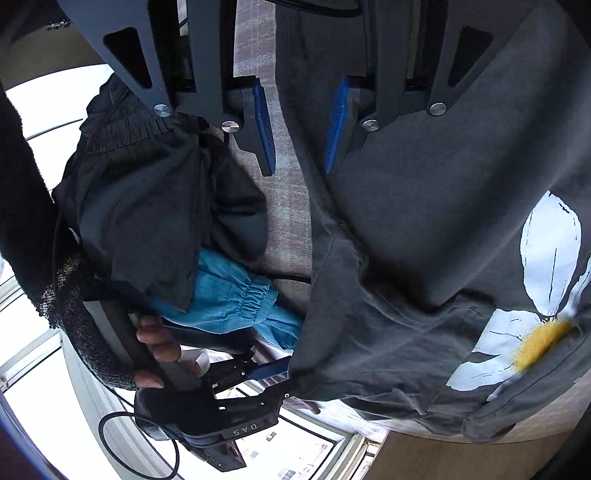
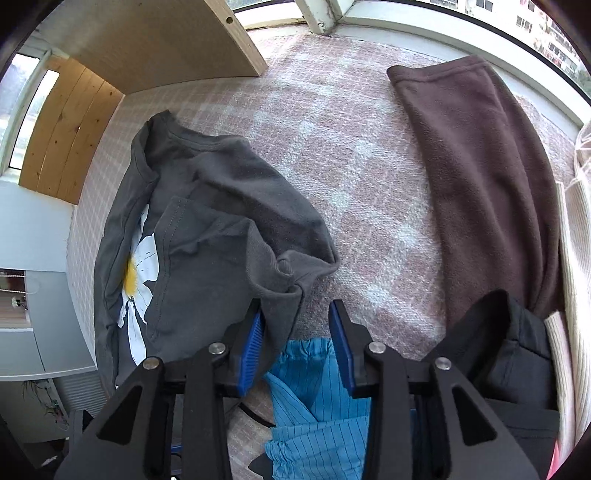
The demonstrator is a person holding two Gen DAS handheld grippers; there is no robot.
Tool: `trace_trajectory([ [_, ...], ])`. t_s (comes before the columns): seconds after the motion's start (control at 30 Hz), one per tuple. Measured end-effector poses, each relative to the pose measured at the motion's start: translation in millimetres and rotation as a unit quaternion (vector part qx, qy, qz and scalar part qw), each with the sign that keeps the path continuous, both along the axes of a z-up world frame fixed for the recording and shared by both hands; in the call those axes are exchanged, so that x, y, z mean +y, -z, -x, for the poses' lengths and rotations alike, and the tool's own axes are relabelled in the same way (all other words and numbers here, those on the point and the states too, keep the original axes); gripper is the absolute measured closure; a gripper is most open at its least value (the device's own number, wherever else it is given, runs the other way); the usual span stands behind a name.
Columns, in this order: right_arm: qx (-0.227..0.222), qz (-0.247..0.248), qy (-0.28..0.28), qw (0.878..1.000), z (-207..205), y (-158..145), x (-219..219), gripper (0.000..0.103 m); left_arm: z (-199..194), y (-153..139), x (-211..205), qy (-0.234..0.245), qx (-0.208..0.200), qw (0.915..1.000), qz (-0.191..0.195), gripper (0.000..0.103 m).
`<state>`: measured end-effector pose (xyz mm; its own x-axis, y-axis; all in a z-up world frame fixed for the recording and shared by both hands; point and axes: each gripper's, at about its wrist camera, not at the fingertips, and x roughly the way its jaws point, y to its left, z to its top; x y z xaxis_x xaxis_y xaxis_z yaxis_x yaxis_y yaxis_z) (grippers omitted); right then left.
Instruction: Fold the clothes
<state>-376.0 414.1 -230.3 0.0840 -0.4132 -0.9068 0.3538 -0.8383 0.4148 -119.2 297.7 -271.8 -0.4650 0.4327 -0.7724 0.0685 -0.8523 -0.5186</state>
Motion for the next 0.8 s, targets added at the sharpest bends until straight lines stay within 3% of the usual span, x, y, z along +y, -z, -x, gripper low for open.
trace_trajectory([
  [0.13, 0.004, 0.006, -0.006, 1.0, -2.9, 2.7, -4.3, 0.069, 0.9, 1.9, 12.0, 0.023, 0.024, 0.9991, -0.025, 0.081],
  [0.17, 0.005, 0.008, -0.011, 1.0, -5.3, 3.2, -7.7, 0.073, -0.9, 0.6, 16.3, 0.033, 0.034, 0.9984, -0.031, 0.081],
  [0.2, 0.006, 0.009, -0.016, 1.0, -7.7, 3.7, -11.0, 0.086, -2.2, 1.9, 20.4, 0.04, 0.038, 0.9979, -0.033, 0.08],
  [0.23, 0.008, 0.005, -0.023, 1.0, -9.4, 4.4, -13.4, 0.091, -3.3, 4.2, 24.4, 0.048, 0.038, 0.9976, -0.035, 0.078],
  [0.4, 0.051, -0.027, -0.049, 0.997, -13.6, -2.1, -23.0, 0.091, -6.8, 5.2, 26.0, 0.044, 0.043, 0.9972, -0.041, 0.076],
  [0.57, 0.08, -0.07, -0.082, 0.991, -16.1, 0.2, -34.4, 0.091, -13.1, -21.2, 14.5, 0.042, 0.058, 0.9966, -0.04, 0.076],
  [0.7, 0.095, -0.089, -0.073, 0.989, -11.1, -10.6, -28.5, 0.075, -39.5, -49.8, -14.1, 0.035, 0.074, 0.9957, -0.044, 0.075],
  [0.8, 0.123, -0.091, -0.057, 0.987, -12.1, -30.9, -22.3, 0.075, -69.5, -56.3, -35.7, 0.021, 0.068, 0.9964, -0.045, 0.073],
])
